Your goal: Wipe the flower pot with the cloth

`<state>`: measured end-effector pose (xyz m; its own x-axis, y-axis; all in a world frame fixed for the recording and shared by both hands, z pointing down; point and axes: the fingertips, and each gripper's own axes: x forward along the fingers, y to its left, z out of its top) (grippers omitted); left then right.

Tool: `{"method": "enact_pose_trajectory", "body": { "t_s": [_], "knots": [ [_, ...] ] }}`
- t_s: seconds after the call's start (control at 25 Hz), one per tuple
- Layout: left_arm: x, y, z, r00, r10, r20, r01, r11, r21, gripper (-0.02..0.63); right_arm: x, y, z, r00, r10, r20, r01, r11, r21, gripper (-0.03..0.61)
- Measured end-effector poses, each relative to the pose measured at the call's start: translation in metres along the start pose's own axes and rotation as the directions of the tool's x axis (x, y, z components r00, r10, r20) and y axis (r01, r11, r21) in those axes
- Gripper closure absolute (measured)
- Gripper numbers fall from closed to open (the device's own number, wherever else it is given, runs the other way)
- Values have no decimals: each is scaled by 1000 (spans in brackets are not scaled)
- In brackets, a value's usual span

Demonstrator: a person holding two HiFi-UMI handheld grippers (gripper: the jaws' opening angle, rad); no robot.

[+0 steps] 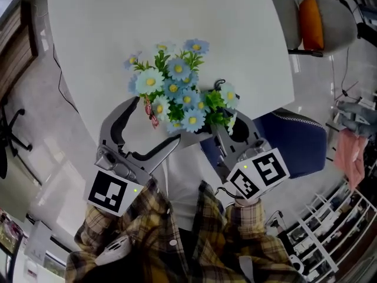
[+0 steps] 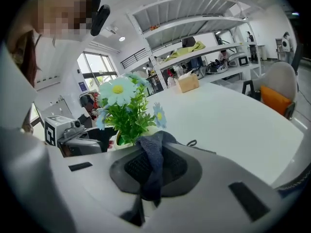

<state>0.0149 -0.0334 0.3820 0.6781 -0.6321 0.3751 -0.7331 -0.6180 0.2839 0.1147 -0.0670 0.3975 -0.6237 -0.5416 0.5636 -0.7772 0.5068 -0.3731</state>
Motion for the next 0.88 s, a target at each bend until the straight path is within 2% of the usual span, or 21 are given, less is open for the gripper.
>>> {"method": "enact_pose_trajectory", "body": {
  "t_s": [0.2,0.32,0.48,0.88],
  "knots": [
    [12,6,-3,999,51,-12,-49,987,152,139,3,-3,1,1000,13,-5,-13,1000,-1,563],
    [21,8,-6,998,53,-16,-49,979,200,135,4,-3,0,1000,24,-12,-24,1000,-6,563],
    [28,13,-8,998,62,-23,-55,973,224,135,7,-2,-1,999,41,-19,-41,999,-11,563],
    [33,13,-7,999,25,-26,-17,961,278,137,15,4,-2,995,93,-25,-93,996,-13,563]
  ]
}}
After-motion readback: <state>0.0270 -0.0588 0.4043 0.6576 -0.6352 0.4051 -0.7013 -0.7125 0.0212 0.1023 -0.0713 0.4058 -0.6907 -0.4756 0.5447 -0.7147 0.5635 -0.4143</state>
